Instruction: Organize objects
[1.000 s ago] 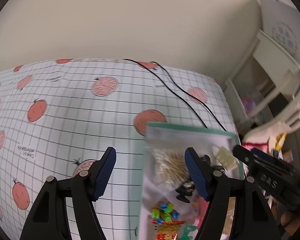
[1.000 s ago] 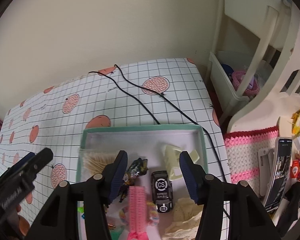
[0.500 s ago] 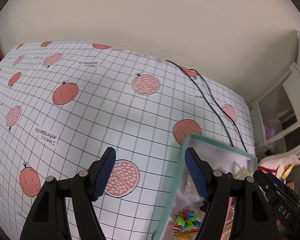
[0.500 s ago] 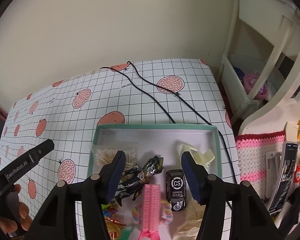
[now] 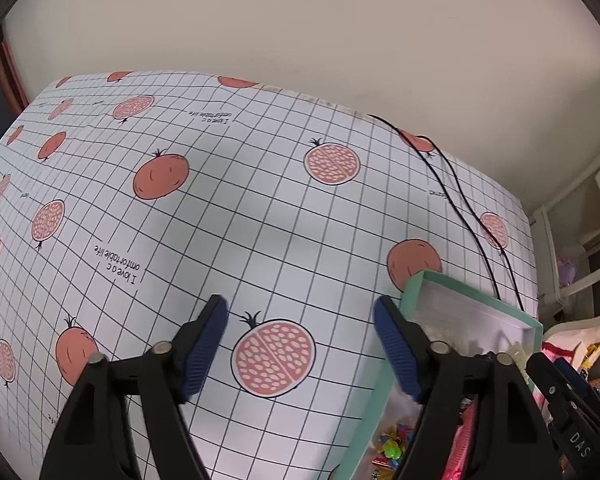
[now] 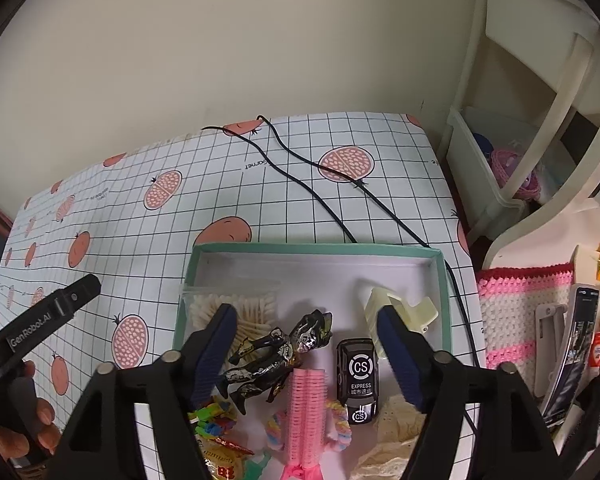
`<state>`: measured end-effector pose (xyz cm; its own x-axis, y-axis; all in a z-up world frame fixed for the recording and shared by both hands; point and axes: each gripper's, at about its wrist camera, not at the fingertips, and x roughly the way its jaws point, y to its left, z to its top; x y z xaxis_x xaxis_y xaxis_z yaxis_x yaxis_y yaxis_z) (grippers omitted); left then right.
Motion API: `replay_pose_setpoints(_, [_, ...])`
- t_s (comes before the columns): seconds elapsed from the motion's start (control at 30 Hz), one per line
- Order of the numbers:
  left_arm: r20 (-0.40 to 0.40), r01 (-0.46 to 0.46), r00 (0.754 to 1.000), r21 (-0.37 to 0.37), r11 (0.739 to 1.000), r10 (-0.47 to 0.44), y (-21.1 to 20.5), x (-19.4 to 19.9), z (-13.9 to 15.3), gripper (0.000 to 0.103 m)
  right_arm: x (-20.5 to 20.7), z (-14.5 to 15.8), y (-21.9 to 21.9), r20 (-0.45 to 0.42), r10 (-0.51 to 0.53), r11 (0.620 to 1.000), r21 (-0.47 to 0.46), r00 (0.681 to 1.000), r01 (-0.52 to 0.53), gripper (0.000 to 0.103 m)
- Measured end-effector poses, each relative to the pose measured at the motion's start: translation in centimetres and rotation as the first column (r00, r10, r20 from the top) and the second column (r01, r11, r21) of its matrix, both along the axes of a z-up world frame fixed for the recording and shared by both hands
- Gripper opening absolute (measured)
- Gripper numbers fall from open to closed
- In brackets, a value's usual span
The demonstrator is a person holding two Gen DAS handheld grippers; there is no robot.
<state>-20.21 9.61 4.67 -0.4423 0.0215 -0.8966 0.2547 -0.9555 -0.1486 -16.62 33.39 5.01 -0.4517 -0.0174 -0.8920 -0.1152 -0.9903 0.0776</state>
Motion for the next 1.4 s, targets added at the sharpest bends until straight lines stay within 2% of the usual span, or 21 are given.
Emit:
replay_pose_setpoints(0.03, [-0.003, -0.004, 1.000, -0.002, 1.000, 0.004, -0.1, 0.0, 0.0, 0.088, 0.0, 0.0, 0.0, 0.000, 0.001, 1.000, 0.000, 1.000, -0.001, 0.081])
replay_pose_setpoints(0.2, [-0.011, -0.010, 1.000, -0.012, 1.000, 0.010, -0.2, 0.1, 0.1, 0.088, -0.1, -0.1, -0.2, -0.002, 0.010, 1.000, 0.005, 1.000, -0.010, 0.083])
replay_pose_setpoints(0.27, [-0.009, -0.015, 1.000, -0.020, 1.000, 0.015, -0.3, 0.1, 0.0, 0.088, -0.1, -0.2, -0.3, -0.002, 0.013, 1.000, 0.005, 1.000, -0.013, 0.088])
replay_pose_setpoints(0.33, [-0.008, -0.021, 1.000, -0.023, 1.000, 0.020, -0.4, 0.1, -0.1, 0.088, -0.2, -0.2, -0.3, -0.002, 0.013, 1.000, 0.006, 1.000, -0.013, 0.100])
replay_pose_setpoints(0.5, [-0.008, -0.028, 1.000, -0.032, 0.999, 0.028, -0.6, 0.1, -0.2, 0.089, -0.2, -0.2, -0.5, -0.007, 0.019, 1.000, 0.012, 1.000, -0.019, 0.102])
replay_pose_setpoints(0.57, [-0.010, -0.028, 1.000, -0.034, 0.999, 0.027, -0.7, 0.1, -0.2, 0.097, -0.1, -0.3, -0.5, -0.009, 0.021, 1.000, 0.013, 1.000, -0.021, 0.102])
replay_pose_setpoints(0.6, [-0.015, -0.028, 1.000, -0.036, 0.999, 0.027, -0.7, 0.1, -0.2, 0.098, -0.1, -0.3, -0.6, -0.010, 0.022, 1.000, 0.014, 1.000, -0.022, 0.103])
replay_pose_setpoints(1.4, [-0.052, -0.026, 0.998, -0.078, 0.997, 0.022, -0.9, 0.2, 0.9, 0.098, 0.6, -0.2, -1.2, 0.000, 0.019, 1.000, -0.016, 1.000, -0.019, 0.103])
